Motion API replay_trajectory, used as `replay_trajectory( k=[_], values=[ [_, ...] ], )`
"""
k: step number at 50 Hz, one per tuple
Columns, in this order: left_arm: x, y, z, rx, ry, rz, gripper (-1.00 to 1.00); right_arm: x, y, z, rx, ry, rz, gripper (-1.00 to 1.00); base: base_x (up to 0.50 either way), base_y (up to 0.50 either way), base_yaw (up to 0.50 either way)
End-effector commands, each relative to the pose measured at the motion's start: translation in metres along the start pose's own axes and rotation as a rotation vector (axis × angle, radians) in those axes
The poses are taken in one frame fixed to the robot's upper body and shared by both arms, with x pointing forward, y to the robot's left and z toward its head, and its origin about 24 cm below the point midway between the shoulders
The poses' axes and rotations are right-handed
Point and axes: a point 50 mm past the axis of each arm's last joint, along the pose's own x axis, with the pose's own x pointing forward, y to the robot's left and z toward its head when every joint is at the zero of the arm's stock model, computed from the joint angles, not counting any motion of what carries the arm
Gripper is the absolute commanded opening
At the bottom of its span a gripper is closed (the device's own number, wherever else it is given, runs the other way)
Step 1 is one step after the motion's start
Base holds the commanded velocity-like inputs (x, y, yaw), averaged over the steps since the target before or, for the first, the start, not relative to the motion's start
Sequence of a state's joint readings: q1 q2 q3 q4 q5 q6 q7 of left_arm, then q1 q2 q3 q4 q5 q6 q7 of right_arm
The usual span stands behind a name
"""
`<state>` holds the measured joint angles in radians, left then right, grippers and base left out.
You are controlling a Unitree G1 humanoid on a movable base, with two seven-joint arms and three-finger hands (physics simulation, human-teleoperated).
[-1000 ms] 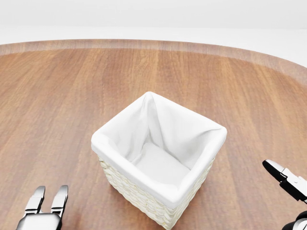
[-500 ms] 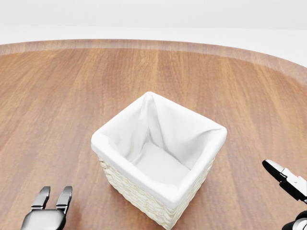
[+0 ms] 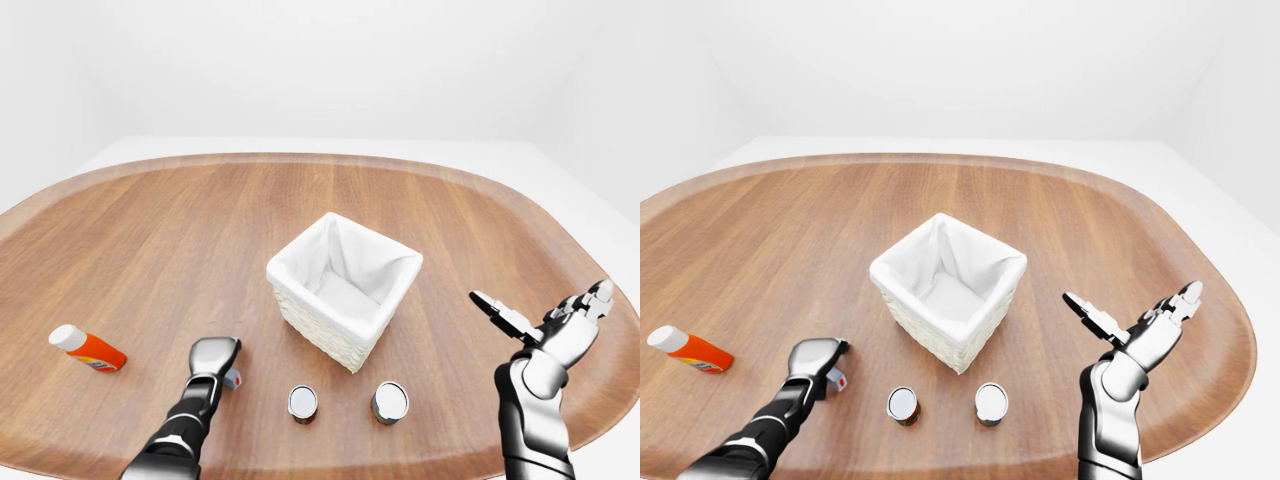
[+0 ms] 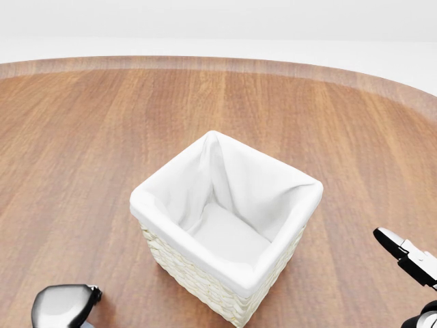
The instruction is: Pick up the alphabet soup and the cream cheese box, and put them in the basket.
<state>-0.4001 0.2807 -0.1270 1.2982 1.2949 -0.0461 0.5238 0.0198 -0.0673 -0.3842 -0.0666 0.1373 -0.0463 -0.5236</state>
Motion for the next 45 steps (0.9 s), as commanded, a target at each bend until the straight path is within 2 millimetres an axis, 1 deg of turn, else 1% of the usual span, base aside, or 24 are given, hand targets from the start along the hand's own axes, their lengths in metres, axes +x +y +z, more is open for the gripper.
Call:
replay_trajectory(
  k=[1,7,13,22,25,32,37,45],
  values=[
    [-0.049,-0.063,-0.004,0.0,-0.005,-0.199,-1.0,0.0,0.001,0.001,0.001,-0.001,0.002,1.0,0.0,0.0,0.0],
    [-0.051,-0.063,-0.008,-0.003,0.002,-0.186,-1.0,0.0,0.001,0.0,0.001,-0.002,0.002,1.0,0.0,0.0,0.0],
    [-0.053,-0.063,-0.008,-0.001,-0.001,-0.176,-1.0,0.0,0.0,-0.001,0.0,-0.001,0.001,1.0,0.0,0.0,0.0],
    [-0.059,-0.042,-0.009,0.007,-0.012,0.017,-1.0,0.0,0.001,0.001,-0.002,0.001,0.002,1.0,0.0,0.0,0.0],
    [-0.061,-0.037,-0.008,0.01,-0.014,0.055,-1.0,0.0,0.0,0.0,-0.003,0.001,0.001,1.0,0.0,0.0,0.0],
    [-0.069,-0.015,-0.012,0.007,0.0,0.185,-1.0,0.0,0.001,0.0,-0.005,0.004,0.003,1.0,0.0,0.0,0.0],
    [-0.071,-0.006,-0.012,0.0,0.003,0.207,-1.0,0.001,0.001,-0.001,-0.005,0.005,0.002,1.0,0.0,0.0,0.0],
    [-0.071,-0.001,-0.013,-0.009,0.009,0.222,-1.0,0.001,0.001,-0.001,-0.005,0.005,0.003,1.0,0.0,0.0,0.0]
  ],
)
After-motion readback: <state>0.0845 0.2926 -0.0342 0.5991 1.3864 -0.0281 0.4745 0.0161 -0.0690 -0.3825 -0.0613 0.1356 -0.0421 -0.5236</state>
